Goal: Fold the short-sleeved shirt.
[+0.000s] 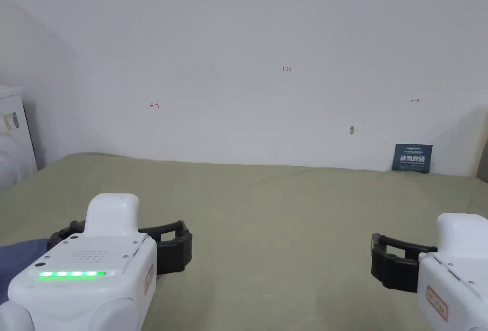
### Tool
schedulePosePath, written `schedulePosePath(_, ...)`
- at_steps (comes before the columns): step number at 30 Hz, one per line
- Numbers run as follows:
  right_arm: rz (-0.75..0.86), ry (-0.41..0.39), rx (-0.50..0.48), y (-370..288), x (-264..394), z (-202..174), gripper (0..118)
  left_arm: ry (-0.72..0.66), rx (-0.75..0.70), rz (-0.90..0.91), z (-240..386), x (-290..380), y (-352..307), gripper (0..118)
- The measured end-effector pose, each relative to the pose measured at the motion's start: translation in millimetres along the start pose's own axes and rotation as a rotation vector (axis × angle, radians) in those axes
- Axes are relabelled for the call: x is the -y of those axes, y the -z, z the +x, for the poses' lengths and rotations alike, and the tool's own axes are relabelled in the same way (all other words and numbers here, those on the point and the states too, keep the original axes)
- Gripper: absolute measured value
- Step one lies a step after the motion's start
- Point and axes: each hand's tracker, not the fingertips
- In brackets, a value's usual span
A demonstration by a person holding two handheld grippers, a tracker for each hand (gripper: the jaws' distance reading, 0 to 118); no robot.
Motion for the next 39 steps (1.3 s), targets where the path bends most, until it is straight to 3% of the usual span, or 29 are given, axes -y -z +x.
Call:
schedulePosePath(1,-0.011,0.008,-0.004,0,-2,1,117,0.001,-0.002,-0.001,0,-1,0,112)
schedulePosePath(2,-0.025,0.013,-0.006,-1,-3,2,107,-0.001,-0.003,0.010,-1,-1,-1,80)
schedulePosePath(3,-0.028,0.013,-0.006,-3,-4,2,83,-0.005,-0.003,0.022,-1,0,-2,30)
schedulePosePath(4,-0.029,0.007,0.005,-2,-3,1,41,-0.005,-0.028,0.013,0,0,1,0)
schedulePosePath(5,-0.031,-0.001,0.037,0,-1,2,3,-0.007,-0.039,0.019,0,4,-1,0)
schedulePosePath(8,-0.037,0.027,0.020,-1,8,13,3,-0.046,0.011,-0.018,-5,13,-1,0)
schedulePosePath(13,-0.069,0.018,-0.008,3,11,2,3,-0.055,-0.041,-0.032,-19,20,-9,0)
schedulePosePath(17,-0.070,-0.004,-0.135,5,7,-45,3,-0.048,-0.143,-0.024,-56,22,-31,0)
schedulePosePath(24,-0.064,-0.048,-0.444,-3,3,-166,3,-0.094,-0.389,-0.038,-139,35,-95,0)
schedulePosePath(29,-0.067,-0.069,-0.605,-19,7,-230,3,-0.127,-0.490,-0.058,-175,51,-130,0)
schedulePosePath(33,-0.079,-0.091,-0.655,-27,12,-254,3,-0.141,-0.526,-0.076,-188,62,-145,0)
schedulePosePath(39,-0.101,-0.098,-0.665,-26,19,-255,3,-0.144,-0.511,-0.124,-187,76,-137,0)
